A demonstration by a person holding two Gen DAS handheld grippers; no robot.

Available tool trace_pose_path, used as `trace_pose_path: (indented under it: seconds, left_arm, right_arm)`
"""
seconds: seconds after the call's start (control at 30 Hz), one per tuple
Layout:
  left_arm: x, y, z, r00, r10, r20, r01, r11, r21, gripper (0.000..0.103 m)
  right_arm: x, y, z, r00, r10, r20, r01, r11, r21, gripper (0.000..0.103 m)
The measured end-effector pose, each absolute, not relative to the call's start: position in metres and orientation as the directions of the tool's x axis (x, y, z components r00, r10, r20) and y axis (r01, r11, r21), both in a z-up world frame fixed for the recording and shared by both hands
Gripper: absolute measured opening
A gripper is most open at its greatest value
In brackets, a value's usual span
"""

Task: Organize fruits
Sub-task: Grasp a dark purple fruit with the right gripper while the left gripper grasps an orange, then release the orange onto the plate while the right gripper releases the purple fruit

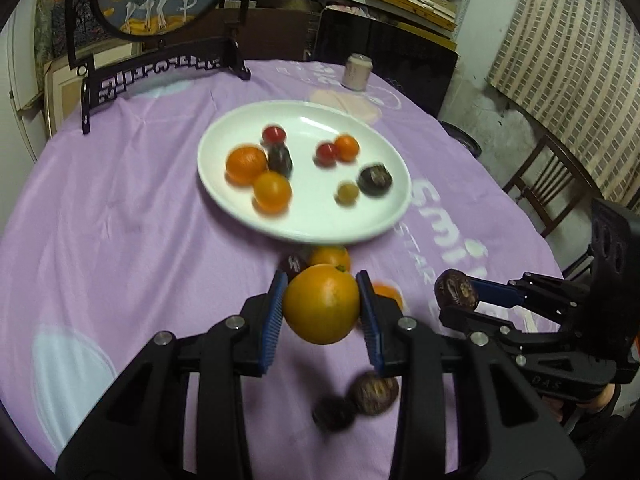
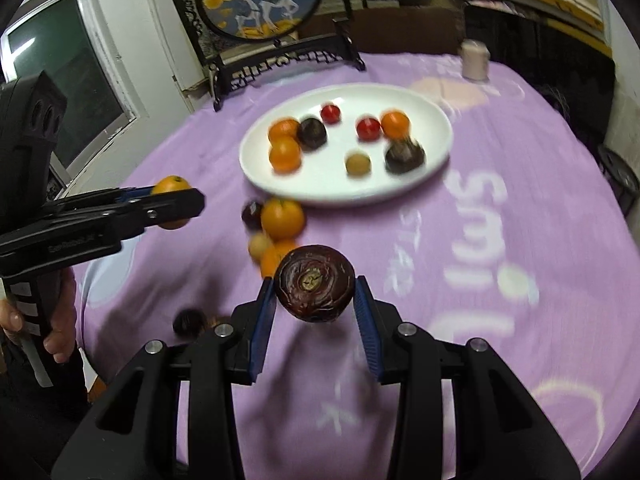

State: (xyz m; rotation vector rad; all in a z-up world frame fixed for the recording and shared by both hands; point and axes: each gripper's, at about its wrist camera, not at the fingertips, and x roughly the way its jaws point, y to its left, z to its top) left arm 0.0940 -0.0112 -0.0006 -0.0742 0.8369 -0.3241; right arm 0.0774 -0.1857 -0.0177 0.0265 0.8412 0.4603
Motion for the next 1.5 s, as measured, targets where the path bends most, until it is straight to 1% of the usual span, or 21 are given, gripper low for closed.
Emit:
trace_pose_path:
  seconds: [0.2,0.33,0.43,0.53,0.73,0.77,0.8,0.83,0.87,0.9,0.97,1.03,1.13,1.2,1.3,1.43,1.5]
  left_arm:
    - [0.16,-0.024,0.02,0.626,-0.313,-0.714,0.248,0.948,-0.198,0.036]
    - [0.224,-0.031,0.019,0.627,-0.305,-0.716,0.188,0.952,-0.241,0.036]
    - [0.245,-0.033,0.006,0.603,-0.326,-0.728,0.166,0.944,-0.285,0.036]
    - [0.252,-0.039,-0.006,0.586,-0.322,-0.743,0.187,0.946,-0.263,0.036]
    - [0.254,-0.042,-0.01,0.574,-0.341,-0.744,0.206,0.94,-0.272,0.036]
    - [0.254,-0.041,-0.01,0.579,-0.339,-0.741,0.202,0.941,-0.273,0.039]
    - [0.253,-0.041,-0.01,0.59,-0.336,-0.735,0.196,0.942,-0.273,0.057]
    - [0.252,-0.039,-0.009,0.602,-0.329,-0.727,0.187,0.944,-0.272,0.066]
    - [0.25,-0.036,-0.007,0.622,-0.32,-0.715,0.174,0.946,-0.272,0.066]
    - [0.249,-0.036,-0.005,0.626,-0.322,-0.71,0.174,0.946,-0.275,0.066]
    - [0.247,-0.033,-0.003,0.631,-0.33,-0.702,0.177,0.942,-0.284,0.066]
    - [0.244,-0.032,-0.001,0.634,-0.332,-0.698,0.18,0.942,-0.284,0.066]
    - [0.236,-0.032,0.002,0.647,-0.325,-0.689,0.191,0.945,-0.267,0.066]
    - [0.229,-0.03,0.007,0.663,-0.315,-0.679,0.194,0.948,-0.251,0.066]
    - [0.222,-0.027,0.012,0.679,-0.308,-0.666,0.194,0.951,-0.242,0.066]
    - [0.21,-0.024,0.015,0.68,-0.33,-0.655,0.206,0.943,-0.261,0.066]
    - [0.196,-0.022,0.016,0.686,-0.307,-0.66,0.195,0.951,-0.24,0.066]
  right_arm:
    - [0.142,-0.164,0.012,0.622,0.365,-0.693,-0.391,0.911,0.129,0.04]
    - [0.193,-0.152,0.008,0.656,0.281,-0.701,-0.345,0.937,0.053,0.04]
    - [0.222,-0.155,-0.009,0.635,0.281,-0.72,-0.323,0.943,0.082,0.04]
    - [0.231,-0.159,-0.017,0.619,0.291,-0.729,-0.322,0.941,0.103,0.04]
    - [0.235,-0.16,-0.017,0.614,0.305,-0.728,-0.328,0.938,0.116,0.04]
    - [0.236,-0.16,-0.018,0.615,0.3,-0.73,-0.325,0.939,0.112,0.041]
    - [0.237,-0.16,-0.019,0.619,0.292,-0.729,-0.319,0.942,0.106,0.047]
    - [0.236,-0.16,-0.02,0.63,0.274,-0.726,-0.306,0.948,0.093,0.051]
    - [0.235,-0.162,-0.019,0.646,0.257,-0.719,-0.291,0.954,0.08,0.058]
    - [0.233,-0.164,-0.018,0.66,0.244,-0.711,-0.279,0.958,0.07,0.058]
    - [0.229,-0.168,-0.018,0.679,0.23,-0.697,-0.264,0.963,0.061,0.058]
    - [0.224,-0.176,-0.018,0.686,0.232,-0.69,-0.246,0.966,0.08,0.058]
    - [0.209,-0.19,-0.016,0.661,0.284,-0.695,-0.22,0.958,0.183,0.058]
    - [0.183,-0.196,-0.01,0.657,0.327,-0.679,-0.231,0.945,0.231,0.058]
    - [0.146,-0.193,-0.007,0.661,0.321,-0.678,-0.241,0.947,0.213,0.058]
    - [0.096,-0.184,-0.011,0.613,0.337,-0.714,-0.281,0.938,0.202,0.058]
    - [0.081,-0.177,-0.015,0.596,0.333,-0.731,-0.297,0.937,0.185,0.058]
